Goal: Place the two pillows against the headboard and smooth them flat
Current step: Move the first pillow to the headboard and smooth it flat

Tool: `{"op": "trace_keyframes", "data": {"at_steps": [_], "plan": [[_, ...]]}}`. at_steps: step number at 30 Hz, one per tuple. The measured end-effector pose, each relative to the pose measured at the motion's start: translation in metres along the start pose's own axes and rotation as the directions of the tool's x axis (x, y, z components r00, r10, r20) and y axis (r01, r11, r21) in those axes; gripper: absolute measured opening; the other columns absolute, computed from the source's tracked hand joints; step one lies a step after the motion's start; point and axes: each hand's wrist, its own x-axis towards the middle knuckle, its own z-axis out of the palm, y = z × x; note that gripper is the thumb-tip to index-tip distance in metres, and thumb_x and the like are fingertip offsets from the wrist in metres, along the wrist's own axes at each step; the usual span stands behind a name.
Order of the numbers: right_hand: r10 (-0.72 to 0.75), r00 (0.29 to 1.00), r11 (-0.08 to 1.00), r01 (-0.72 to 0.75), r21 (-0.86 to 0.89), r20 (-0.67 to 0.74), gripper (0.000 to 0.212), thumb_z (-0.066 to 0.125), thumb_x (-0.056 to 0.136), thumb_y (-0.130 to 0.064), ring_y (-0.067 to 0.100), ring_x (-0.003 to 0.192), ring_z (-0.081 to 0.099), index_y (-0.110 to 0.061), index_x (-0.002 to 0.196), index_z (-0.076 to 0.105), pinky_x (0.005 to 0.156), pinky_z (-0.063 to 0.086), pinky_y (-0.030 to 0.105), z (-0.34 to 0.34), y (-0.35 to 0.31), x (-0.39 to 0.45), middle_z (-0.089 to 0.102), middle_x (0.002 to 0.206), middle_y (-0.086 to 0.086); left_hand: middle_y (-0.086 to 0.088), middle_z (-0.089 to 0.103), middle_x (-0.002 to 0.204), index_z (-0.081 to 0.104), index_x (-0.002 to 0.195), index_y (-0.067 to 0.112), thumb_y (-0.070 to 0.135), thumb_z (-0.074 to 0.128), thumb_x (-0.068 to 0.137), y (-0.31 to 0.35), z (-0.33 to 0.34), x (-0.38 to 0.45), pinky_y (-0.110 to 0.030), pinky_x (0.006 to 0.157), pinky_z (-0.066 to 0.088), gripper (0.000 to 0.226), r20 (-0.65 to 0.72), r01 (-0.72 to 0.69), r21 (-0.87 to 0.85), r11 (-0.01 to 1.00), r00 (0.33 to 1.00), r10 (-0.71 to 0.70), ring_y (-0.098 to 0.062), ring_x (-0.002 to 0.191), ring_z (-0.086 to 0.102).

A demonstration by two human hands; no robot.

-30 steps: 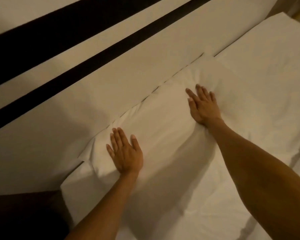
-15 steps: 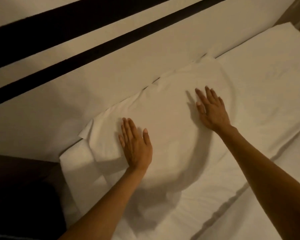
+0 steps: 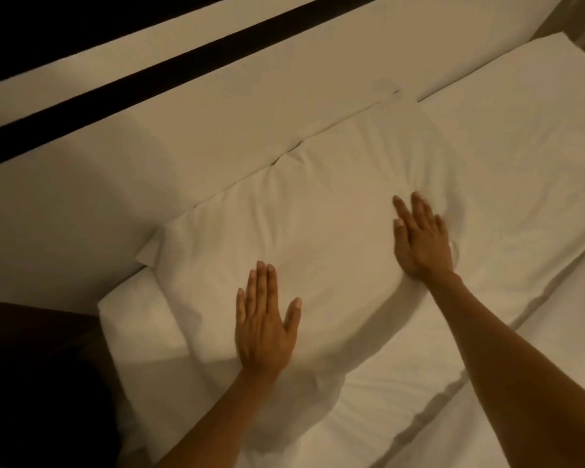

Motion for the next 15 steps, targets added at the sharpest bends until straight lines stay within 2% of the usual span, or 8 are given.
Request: {"op": "trace_keyframes", "data": {"at_steps": [2, 5, 7, 9, 11, 15], "plan": [[0.067, 0.997, 0.998, -0.067, 0.005, 0.04, 0.054, 0.014, 0.1, -0.047, 0.023, 0.151, 0.011, -0.04, 0.153, 0.013, 0.121, 0.009, 0.045, -0.008, 0.025, 0.005, 0.01, 0.164, 0.002, -0.008, 0.031, 0.158, 0.035, 0.15, 0.007, 0.053, 0.022, 0.096, -0.015, -0.001, -0.011, -0.041, 0.117, 0.022, 0.072, -0.016, 0.044, 0.003, 0.999, 0.999, -0.044, -0.022, 0.145, 0.034], [0.248, 0.966, 0.969, -0.247, -0.023, 0.08, 0.057, 0.014, 0.099, -0.05, 0.024, 0.151, 0.005, -0.037, 0.154, 0.009, 0.121, 0.006, 0.049, -0.028, 0.06, 0.01, 0.004, 0.165, 0.003, -0.013, 0.029, 0.158, 0.034, 0.15, 0.002, 0.052, 0.017, 0.098, -0.026, -0.005, -0.027, -0.046, 0.118, 0.024, 0.074, -0.033, 0.1, -0.007, 0.995, 0.994, -0.1, -0.027, 0.146, 0.032], [0.326, 0.942, 0.945, -0.324, -0.037, 0.072, 0.06, 0.011, 0.098, -0.053, 0.025, 0.151, 0.003, -0.033, 0.155, 0.007, 0.12, 0.008, 0.052, -0.045, 0.075, 0.01, 0.002, 0.165, 0.006, -0.018, 0.028, 0.158, 0.034, 0.148, -0.003, 0.048, 0.02, 0.099, -0.022, -0.011, -0.031, -0.051, 0.117, 0.026, 0.072, -0.052, 0.119, -0.026, 0.993, 0.991, -0.121, -0.03, 0.146, 0.031], [0.29, 0.957, 0.957, -0.289, -0.035, 0.022, 0.061, 0.01, 0.099, -0.052, 0.028, 0.151, 0.004, -0.029, 0.156, 0.008, 0.12, 0.009, 0.053, -0.06, 0.071, 0.014, 0.004, 0.164, 0.009, -0.02, 0.029, 0.156, 0.034, 0.147, -0.007, 0.045, 0.021, 0.1, -0.008, -0.021, -0.025, -0.05, 0.117, 0.024, 0.071, -0.093, 0.112, -0.059, 0.992, 0.989, -0.118, -0.033, 0.145, 0.031], [0.186, 0.982, 0.982, -0.186, -0.02, -0.025, 0.059, 0.013, 0.101, -0.047, 0.03, 0.151, 0.006, -0.027, 0.156, 0.011, 0.12, 0.01, 0.053, -0.071, 0.047, 0.025, 0.008, 0.164, 0.012, -0.02, 0.027, 0.157, 0.028, 0.148, -0.006, 0.046, 0.018, 0.1, 0.014, -0.033, -0.009, -0.048, 0.118, 0.019, 0.071, -0.126, 0.093, -0.116, 0.989, 0.986, -0.108, -0.033, 0.146, 0.028], [-0.036, 0.997, 0.999, 0.037, 0.016, -0.074, 0.055, 0.022, 0.102, -0.042, 0.031, 0.15, 0.01, -0.03, 0.155, 0.015, 0.119, 0.012, 0.051, -0.072, -0.028, 0.054, 0.01, 0.163, 0.011, -0.01, 0.004, 0.161, 0.005, 0.15, 0.006, 0.044, 0.027, 0.1, 0.057, -0.044, 0.049, -0.04, 0.123, 0.004, 0.066, -0.166, 0.09, -0.229, 0.969, 0.978, -0.13, -0.024, 0.151, 0.007]]}}
